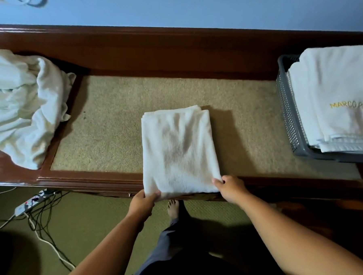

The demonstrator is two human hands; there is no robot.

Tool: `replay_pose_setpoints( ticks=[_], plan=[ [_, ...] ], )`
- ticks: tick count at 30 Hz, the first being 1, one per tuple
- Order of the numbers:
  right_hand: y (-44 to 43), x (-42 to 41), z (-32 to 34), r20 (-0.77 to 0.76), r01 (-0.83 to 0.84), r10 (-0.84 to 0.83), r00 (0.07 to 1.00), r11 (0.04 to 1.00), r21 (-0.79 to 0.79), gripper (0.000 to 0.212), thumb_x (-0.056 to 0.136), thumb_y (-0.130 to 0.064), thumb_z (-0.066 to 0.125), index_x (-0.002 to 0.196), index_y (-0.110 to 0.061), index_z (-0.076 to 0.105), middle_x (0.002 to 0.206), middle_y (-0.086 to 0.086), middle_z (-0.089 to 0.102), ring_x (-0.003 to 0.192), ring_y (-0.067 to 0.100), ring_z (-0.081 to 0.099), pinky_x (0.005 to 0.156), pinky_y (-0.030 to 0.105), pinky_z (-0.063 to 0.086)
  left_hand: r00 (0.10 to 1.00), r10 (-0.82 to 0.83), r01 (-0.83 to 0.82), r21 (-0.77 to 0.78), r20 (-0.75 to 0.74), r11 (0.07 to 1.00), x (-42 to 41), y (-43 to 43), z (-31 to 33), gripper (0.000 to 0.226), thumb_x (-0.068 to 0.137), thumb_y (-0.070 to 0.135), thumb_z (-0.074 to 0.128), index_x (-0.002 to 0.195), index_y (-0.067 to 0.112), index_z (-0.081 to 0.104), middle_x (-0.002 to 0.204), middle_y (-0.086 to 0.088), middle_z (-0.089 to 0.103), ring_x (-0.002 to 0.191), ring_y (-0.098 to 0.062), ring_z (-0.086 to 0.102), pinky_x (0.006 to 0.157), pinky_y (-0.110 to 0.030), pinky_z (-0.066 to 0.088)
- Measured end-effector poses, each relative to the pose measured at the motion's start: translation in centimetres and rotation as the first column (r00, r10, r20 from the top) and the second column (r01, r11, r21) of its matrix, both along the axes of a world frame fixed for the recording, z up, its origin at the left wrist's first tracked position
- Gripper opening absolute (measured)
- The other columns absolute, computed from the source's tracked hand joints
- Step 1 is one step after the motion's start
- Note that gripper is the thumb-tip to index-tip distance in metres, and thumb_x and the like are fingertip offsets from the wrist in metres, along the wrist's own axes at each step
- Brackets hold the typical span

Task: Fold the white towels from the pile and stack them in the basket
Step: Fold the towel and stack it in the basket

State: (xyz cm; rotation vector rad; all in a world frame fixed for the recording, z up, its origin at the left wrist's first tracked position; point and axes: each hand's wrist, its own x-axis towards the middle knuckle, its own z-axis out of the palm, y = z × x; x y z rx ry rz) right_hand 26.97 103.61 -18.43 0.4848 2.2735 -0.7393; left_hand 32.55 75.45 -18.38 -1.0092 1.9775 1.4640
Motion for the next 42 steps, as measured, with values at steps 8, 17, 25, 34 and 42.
replay_pose_setpoints(
  ticks=[8,17,25,34,42],
  plan=[
    [-2.9,1.1,0.1,-0.556,-0.174,0.3,0.775,0.947,0.269,0.043,0.085,-0.03,0.063,0.123,-0.012,0.053,0.135,0.016,0.046,0.112,0.038,0.055,0.089,0.044,0.051,0.803,-0.573,0.326,-0.685,-0.162,0.651,-0.2,1.4,-0.8,0.074,0.084,0.042,0.063,0.149,0.016,0.039,0.157,-0.017,0.027,0.139,-0.038,0.032,0.108,-0.053,0.037],
    [-4.7,-5.7,-2.8,-0.256,-0.026,0.028,0.966,1.0,0.011,0.079,0.094,-0.05,0.054,0.159,-0.022,0.018,0.16,0.018,0.023,0.144,0.034,0.029,0.118,0.038,0.025,0.571,-0.814,0.694,-0.594,0.109,0.407,-10.8,1.1,-2.5,0.092,0.082,0.087,0.033,0.153,0.052,-0.013,0.161,-0.001,-0.035,0.151,-0.025,-0.026,0.122,-0.052,-0.002],
    [-5.8,-17.2,-2.5,-0.332,0.342,-0.455,0.826,0.874,-0.345,0.072,0.09,-0.019,0.069,0.153,-0.016,0.034,0.151,0.007,0.046,0.135,0.021,0.047,0.111,0.032,0.038,0.97,-0.069,0.0,-0.281,-0.234,0.96,-23.1,-2.1,-3.1,0.09,0.087,0.048,0.072,0.155,0.013,0.024,0.146,-0.017,0.047,0.131,-0.035,0.049,0.104,-0.041,0.043],
    [-7.2,-24.7,-1.6,-0.402,0.337,-0.41,0.819,0.91,-0.241,0.018,0.087,-0.02,0.052,0.074,-0.007,0.048,0.068,0.005,0.042,0.066,0.018,0.038,0.056,0.032,0.03,0.915,-0.181,-0.002,-0.454,-0.361,0.891,-25.6,-6.1,-2.9,0.028,0.093,0.039,0.065,0.081,0.017,0.052,0.103,-0.006,0.055,0.082,-0.026,0.055,0.073,-0.034,0.043],
    [-8.3,-25.7,-2.1,-0.228,0.281,-0.272,0.935,0.96,0.008,0.054,0.099,-0.038,0.055,0.141,-0.005,0.048,0.143,0.019,0.052,0.13,0.034,0.051,0.098,0.032,0.042,0.99,-0.06,0.032,-0.205,-0.131,0.978,-27.7,-6.8,-3.0,0.044,0.084,0.052,0.075,0.099,0.017,0.054,0.084,0.004,0.059,0.076,-0.016,0.058,0.062,-0.028,0.046]
  ],
)
